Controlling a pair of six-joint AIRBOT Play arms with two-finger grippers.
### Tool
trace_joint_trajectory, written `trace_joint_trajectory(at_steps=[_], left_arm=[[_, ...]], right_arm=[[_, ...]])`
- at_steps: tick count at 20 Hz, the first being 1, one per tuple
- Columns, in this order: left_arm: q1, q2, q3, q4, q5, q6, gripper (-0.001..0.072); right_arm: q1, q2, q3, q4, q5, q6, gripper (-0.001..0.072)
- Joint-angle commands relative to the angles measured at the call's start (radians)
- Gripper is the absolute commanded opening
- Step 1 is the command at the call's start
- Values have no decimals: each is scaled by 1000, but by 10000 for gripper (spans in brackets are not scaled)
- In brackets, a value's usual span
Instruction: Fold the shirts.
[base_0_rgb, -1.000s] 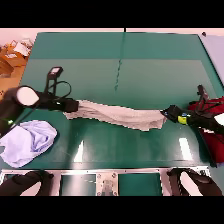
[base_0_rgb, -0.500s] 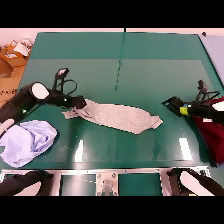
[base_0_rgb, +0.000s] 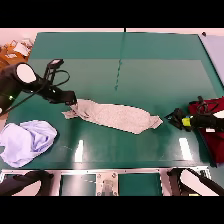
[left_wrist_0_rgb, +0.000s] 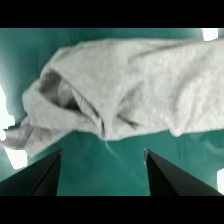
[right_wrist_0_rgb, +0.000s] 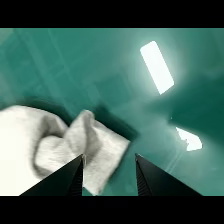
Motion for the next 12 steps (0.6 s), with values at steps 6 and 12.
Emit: trace_joint_trajectory(at_steps=[6,12], left_arm=[[-18,-1,-364,-346,275,21,581],[-113,-3,-511,-461,641,30,580]], right_arm=[[102,-147,-54,214,-144,-135,349],[117,-172,-36,262,-152,-175,106]])
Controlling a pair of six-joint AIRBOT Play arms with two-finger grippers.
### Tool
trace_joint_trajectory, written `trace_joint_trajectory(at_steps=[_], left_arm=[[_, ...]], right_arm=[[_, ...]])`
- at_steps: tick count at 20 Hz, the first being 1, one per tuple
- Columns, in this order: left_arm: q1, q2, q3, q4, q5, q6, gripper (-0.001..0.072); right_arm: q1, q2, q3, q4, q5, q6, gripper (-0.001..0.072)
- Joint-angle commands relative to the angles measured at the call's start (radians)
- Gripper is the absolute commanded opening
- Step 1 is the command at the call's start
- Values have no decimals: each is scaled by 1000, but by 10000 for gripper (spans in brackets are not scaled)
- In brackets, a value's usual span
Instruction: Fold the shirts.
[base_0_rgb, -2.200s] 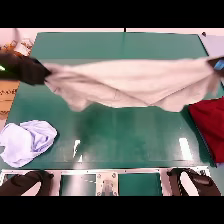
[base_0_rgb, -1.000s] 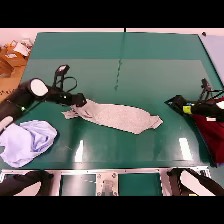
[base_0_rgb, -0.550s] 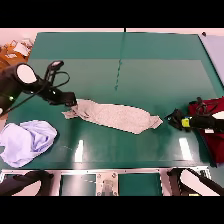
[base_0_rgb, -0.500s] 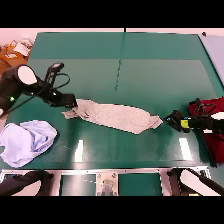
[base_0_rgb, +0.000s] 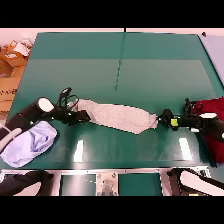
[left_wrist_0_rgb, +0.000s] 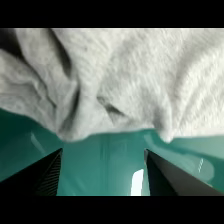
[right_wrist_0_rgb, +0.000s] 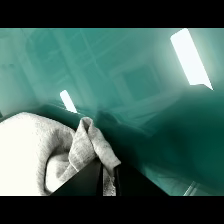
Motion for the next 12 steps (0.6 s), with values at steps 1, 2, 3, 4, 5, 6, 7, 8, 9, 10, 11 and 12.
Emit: trace_joint_trajectory(at_steps=[1,2,3,4,5,6,7,8,9,10,11,12], left_arm=[[-27,-1,-64,-80,189,7,540],[-27,-1,-66,-80,193,8,470],[-27,-10,-66,-84,200,8,471],[-27,-34,-66,-99,207,8,471],[-27,-68,-66,-115,205,9,471],[-27,-102,-66,-144,198,19,471],[-27,-125,-65,-195,200,61,469],[-26,-123,-63,-236,206,100,300],[-24,-113,-47,-236,194,131,12],[-24,-90,-23,-217,167,146,19],[-24,-61,6,-197,129,146,18],[-24,-26,43,-169,85,146,18]], right_arm=[[8,-11,13,30,-16,-23,106],[8,-11,16,33,-14,-23,105],[8,-11,17,34,-10,-23,56],[8,-11,20,34,-5,-23,39],[8,-10,20,40,-1,-23,39],[8,-10,20,44,6,-22,39],[8,-10,21,48,18,-23,31],[8,-10,23,48,28,-27,11],[7,-10,29,48,29,-34,10],[5,-10,48,47,39,-37,10],[5,-5,81,47,64,-37,9],[5,7,131,47,104,-37,9]])
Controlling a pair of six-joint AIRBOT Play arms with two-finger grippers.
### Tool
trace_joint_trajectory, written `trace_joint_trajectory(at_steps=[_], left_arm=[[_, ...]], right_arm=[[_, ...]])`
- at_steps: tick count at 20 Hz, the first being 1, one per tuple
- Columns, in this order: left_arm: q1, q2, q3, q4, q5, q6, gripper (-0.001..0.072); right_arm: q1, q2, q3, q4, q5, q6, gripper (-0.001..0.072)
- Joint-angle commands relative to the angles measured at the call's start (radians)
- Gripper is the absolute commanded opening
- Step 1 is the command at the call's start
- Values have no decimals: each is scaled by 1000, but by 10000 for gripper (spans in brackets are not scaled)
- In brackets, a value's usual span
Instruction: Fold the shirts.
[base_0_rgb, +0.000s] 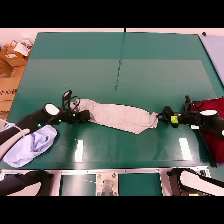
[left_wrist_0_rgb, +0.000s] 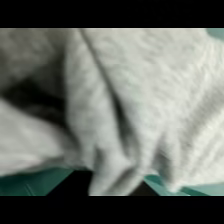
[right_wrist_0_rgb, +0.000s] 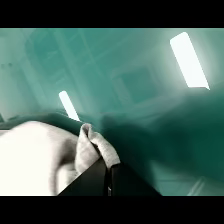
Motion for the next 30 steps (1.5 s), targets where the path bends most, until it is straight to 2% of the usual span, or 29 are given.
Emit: trace_joint_trajectory(at_steps=[1,4,6,9,12,14,16,19,23,25,27,30], left_arm=[[2,89,109,57,-121,28,18],[2,246,327,295,-280,-79,18],[2,340,514,393,-348,-119,18],[2,415,807,425,-401,-132,19],[2,426,1089,433,-514,-132,19],[2,426,1209,433,-597,-134,20],[2,426,1234,433,-691,-143,20],[2,420,1159,441,-832,-146,20],[2,420,843,428,-808,-142,20],[2,420,606,409,-716,-137,20],[2,420,373,316,-558,-70,20],[2,419,75,158,-243,2,20]], right_arm=[[-2,29,128,11,111,-5,9],[-2,130,385,11,237,50,9],[-2,233,576,11,251,96,9],[-38,378,859,10,239,175,9],[-128,513,1060,-5,185,278,9],[-203,581,1138,-35,160,332,9],[-255,630,1167,-57,172,340,9],[-263,642,1152,-100,272,361,9],[-262,644,953,-109,377,364,9],[-255,644,787,-85,403,330,9],[-215,641,588,-72,377,269,10],[-126,608,277,-71,185,186,10]])
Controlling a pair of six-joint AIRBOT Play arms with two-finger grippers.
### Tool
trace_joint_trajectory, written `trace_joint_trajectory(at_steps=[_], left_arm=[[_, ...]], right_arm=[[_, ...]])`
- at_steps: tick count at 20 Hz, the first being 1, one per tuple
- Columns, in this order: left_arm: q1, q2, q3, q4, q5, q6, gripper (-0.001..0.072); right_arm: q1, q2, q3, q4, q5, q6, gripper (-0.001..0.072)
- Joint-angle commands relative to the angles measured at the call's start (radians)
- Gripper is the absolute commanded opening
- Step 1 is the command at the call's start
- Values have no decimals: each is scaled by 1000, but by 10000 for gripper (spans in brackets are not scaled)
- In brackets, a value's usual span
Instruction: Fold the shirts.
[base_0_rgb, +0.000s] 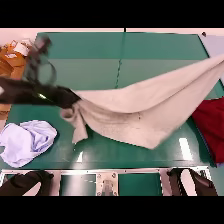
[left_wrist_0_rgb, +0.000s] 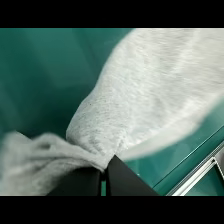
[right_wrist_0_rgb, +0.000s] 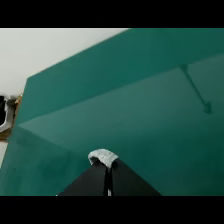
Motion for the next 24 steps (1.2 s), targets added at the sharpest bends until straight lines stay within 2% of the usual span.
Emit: trace_joint_trajectory(at_steps=[1,3,6,9,13,14,15,16,17,18,19,20,21,24], left_arm=[[0,0,-319,-140,363,69,19],[0,0,-369,-138,548,76,19],[0,-2,-362,-138,768,86,19],[0,-119,-283,-137,819,104,20],[0,-429,-48,-137,719,140,20],[0,-493,24,-137,676,144,21],[10,-550,96,-138,622,143,103],[30,-594,158,-138,555,140,483],[63,-630,218,-139,472,94,618],[103,-647,261,-139,388,72,613],[151,-646,290,-139,314,72,612],[199,-643,318,-139,241,75,613],[251,-641,347,-138,154,83,612],[369,-639,372,-138,-69,103,612]], right_arm=[[90,-53,-339,10,-198,-108,9],[137,-151,-427,14,-317,-146,10],[198,-348,-421,91,-428,-227,9],[242,-553,-320,188,-454,-323,10],[238,-691,-183,177,-443,-338,16],[224,-690,-161,159,-428,-338,170],[200,-689,-137,139,-376,-336,388],[170,-688,-120,128,-311,-333,432],[128,-687,-114,120,-234,-333,431],[89,-686,-116,106,-166,-333,428],[51,-686,-127,94,-106,-333,393],[19,-685,-149,90,-55,-333,317],[2,-681,-184,90,-22,-333,282],[10,-651,-362,90,24,-333,283]])
